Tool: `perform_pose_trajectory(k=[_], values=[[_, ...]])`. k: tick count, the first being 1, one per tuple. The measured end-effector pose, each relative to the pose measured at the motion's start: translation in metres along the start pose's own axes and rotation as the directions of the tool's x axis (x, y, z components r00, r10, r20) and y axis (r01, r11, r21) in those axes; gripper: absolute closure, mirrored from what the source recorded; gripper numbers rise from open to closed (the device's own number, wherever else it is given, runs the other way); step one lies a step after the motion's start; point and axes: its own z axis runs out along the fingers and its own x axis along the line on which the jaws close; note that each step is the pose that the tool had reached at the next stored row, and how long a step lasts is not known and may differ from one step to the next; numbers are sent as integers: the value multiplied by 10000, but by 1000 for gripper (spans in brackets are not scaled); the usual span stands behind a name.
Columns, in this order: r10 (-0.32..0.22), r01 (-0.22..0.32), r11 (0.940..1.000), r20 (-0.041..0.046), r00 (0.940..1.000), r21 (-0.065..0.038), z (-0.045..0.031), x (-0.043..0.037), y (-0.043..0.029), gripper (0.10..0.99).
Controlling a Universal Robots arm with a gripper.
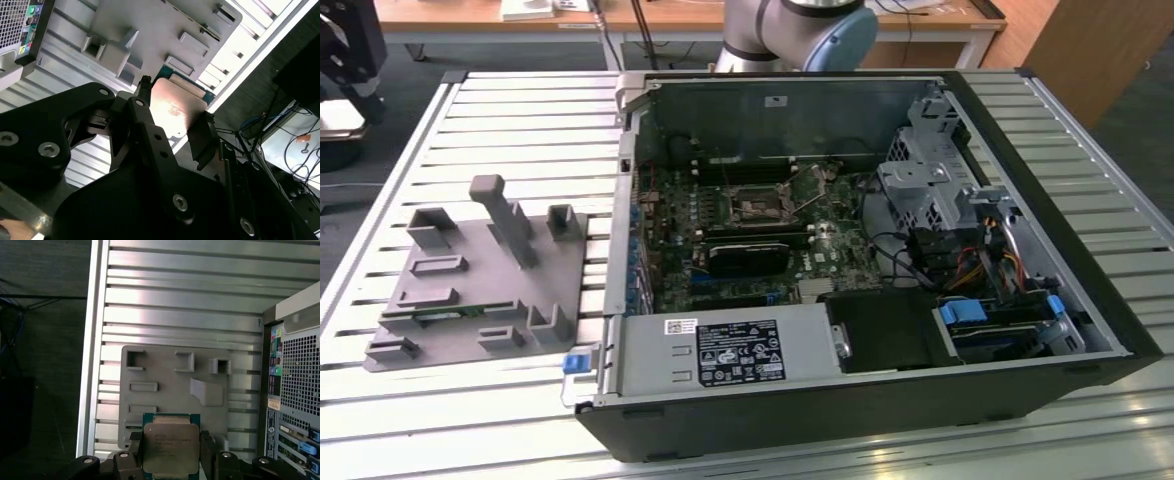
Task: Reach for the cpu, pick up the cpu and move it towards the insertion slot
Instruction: 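Pick up the cpu and move it towards the insertion slot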
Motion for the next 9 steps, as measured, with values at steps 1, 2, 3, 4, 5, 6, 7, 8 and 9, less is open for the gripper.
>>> perform_pose_trajectory(k=[1, 2, 3, 4, 5, 6, 7, 8, 9], values=[[0, 0, 10000, 0, 10000, 0, 0, -19, -1, 545], [0, 0, 10000, -1, 10000, 0, 0, -37, -2, 545], [0, 0, 10000, 0, 10000, 0, 0, -55, -3, 545], [0, 0, 10000, 0, 10000, 0, 0, -74, -4, 545], [0, 0, 10000, 1, 10000, 0, 0, -94, -4, 545], [-1, 1, 10000, 1, 10000, 0, 0, -114, -5, 545], [0, 0, 10000, 1, 10000, 0, 0, -136, -7, 545], [0, 0, 10000, 2, 10000, 0, 0, -159, -8, 545], [0, 0, 10000, 1, 10000, 0, 0, -181, -9, 545]])
